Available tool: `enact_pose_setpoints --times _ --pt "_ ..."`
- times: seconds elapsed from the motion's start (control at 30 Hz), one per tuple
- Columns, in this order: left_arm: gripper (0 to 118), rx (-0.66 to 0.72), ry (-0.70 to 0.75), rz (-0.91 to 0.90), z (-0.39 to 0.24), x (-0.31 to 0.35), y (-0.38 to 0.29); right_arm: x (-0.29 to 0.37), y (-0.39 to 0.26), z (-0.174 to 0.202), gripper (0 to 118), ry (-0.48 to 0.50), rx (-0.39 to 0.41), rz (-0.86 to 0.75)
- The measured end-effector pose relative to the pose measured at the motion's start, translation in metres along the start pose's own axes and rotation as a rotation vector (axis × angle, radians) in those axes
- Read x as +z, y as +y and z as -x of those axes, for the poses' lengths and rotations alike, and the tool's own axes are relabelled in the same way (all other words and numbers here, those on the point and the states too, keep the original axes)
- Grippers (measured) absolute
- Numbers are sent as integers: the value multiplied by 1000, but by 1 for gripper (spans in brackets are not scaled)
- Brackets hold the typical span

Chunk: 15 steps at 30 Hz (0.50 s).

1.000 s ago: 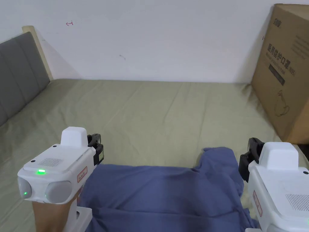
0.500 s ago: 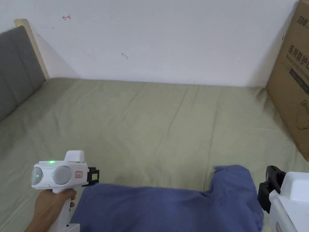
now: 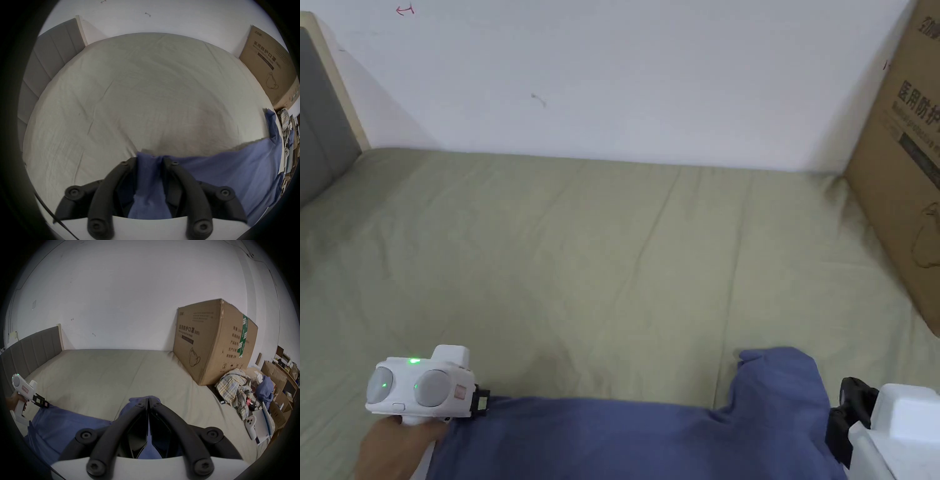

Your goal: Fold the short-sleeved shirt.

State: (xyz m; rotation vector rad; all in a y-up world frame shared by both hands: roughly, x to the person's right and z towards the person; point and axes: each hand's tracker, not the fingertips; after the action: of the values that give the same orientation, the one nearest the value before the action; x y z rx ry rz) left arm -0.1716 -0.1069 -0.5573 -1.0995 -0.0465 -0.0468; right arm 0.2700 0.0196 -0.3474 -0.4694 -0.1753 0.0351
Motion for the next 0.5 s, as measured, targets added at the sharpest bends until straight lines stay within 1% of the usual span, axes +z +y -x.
enact_pose_setpoints --times 0.07,0.13,0.17,0.2,0.23,0.27,0.3,0.33,0.4,0.43,0.47,0.5 --pt "6 -15 -7 -13 -3 3 0 -17 -1 -8 0 8 -18 37" --pt "3 -20 -15 -36 -3 10 0 -45 -8 -17 0 26 -47 92" --pt "3 -5 -26 -72 -2 17 -1 -62 -8 -21 2 48 -53 150" --pt "3 11 -43 -103 4 25 -10 -76 -8 -25 10 53 -48 195" --pt "3 4 -60 -123 6 35 -15 -94 -12 -31 30 61 -68 248" --pt "3 -5 -52 -140 6 43 -17 -110 -17 -35 57 77 -96 297" --pt "3 -7 -55 -158 7 51 -18 -127 -22 -38 86 94 -103 357" --pt "3 -7 -73 -169 11 59 -19 -138 -26 -42 94 87 -139 387" --pt "2 -4 -90 -175 13 70 -19 -155 -35 -50 93 65 -185 427" --pt "2 -13 -86 -186 13 75 -20 -168 -39 -51 93 46 -184 468" --pt "2 -27 -80 -192 13 79 -20 -179 -43 -52 92 31 -154 501" --pt "2 -31 -80 -191 13 81 -20 -177 -44 -49 90 34 -129 514"
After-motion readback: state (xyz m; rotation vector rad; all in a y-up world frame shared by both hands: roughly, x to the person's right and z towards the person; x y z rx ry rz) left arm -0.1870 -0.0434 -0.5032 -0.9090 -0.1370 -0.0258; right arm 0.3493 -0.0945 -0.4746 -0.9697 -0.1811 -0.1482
